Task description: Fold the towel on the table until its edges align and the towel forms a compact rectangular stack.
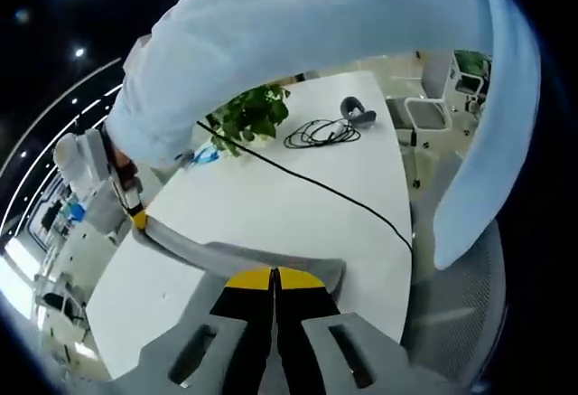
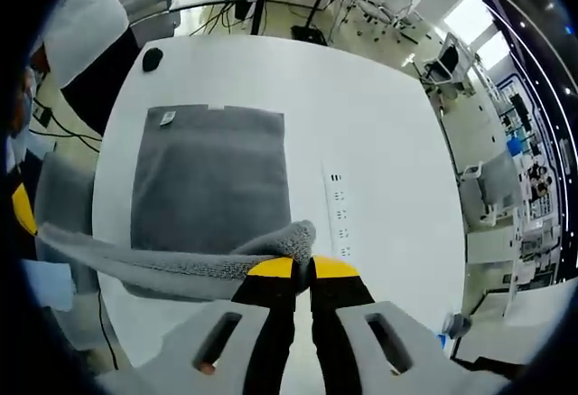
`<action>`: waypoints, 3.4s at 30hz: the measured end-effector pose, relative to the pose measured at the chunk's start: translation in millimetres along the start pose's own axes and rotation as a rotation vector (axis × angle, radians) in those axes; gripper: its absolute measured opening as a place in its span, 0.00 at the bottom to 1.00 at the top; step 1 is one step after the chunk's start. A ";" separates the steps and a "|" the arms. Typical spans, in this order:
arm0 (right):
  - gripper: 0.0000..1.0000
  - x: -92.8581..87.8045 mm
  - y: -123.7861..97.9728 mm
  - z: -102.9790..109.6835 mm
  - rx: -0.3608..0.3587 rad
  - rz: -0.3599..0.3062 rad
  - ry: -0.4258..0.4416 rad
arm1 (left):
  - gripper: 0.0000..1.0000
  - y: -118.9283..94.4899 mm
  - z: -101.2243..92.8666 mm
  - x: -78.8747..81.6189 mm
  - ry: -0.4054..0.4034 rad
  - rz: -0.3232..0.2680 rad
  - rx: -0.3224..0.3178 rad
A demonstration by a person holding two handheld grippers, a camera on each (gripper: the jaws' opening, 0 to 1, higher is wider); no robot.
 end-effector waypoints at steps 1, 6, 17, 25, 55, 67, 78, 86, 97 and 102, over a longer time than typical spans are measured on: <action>0.03 0.6 0.4 -0.9 0.000 -0.001 0.000 | 0.00 -1.8 1.4 -0.7 -0.001 -0.001 0.002; 0.03 11.3 1.4 -7.2 -0.005 -0.006 -0.001 | 0.00 -10.9 10.3 -4.3 -0.012 -0.008 0.013; 0.03 34.7 4.2 -17.6 -0.010 -0.009 -0.015 | 0.00 -26.8 28.2 -15.6 -0.023 -0.002 0.037; 0.03 44.1 18.7 -16.5 0.000 -0.003 -0.017 | 0.00 -30.9 40.9 -32.5 -0.044 0.013 0.048; 0.03 95.8 108.2 -16.4 0.101 0.008 -0.032 | 0.00 -42.6 74.4 -116.3 -0.167 0.077 0.079; 0.03 105.9 145.7 -8.9 0.142 0.016 -0.045 | 0.00 -37.0 77.0 -148.6 -0.206 0.122 0.095; 0.03 113.0 164.9 -9.0 0.158 0.009 -0.046 | 0.00 -36.9 82.2 -165.0 -0.240 0.147 0.111; 0.03 123.0 177.4 -6.0 0.169 0.004 -0.052 | 0.00 -37.5 84.5 -179.5 -0.270 0.163 0.121; 0.03 133.8 203.0 -0.5 0.190 0.003 -0.054 | 0.00 -37.7 88.5 -202.1 -0.313 0.181 0.139; 0.03 137.4 211.8 2.7 0.194 -0.003 -0.040 | 0.00 -34.5 88.7 -212.7 -0.335 0.191 0.141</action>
Point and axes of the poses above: the point that each gripper's makers call its tool centre point, and the gripper's own axes: y roughly forward along the fingers, z roughly to its left, x roughly out of its top, the point moved 6 cm from there along -y, roughly backward along the fingers, and after that the axes turned 13 degrees about -y, right-handed, at the moved point
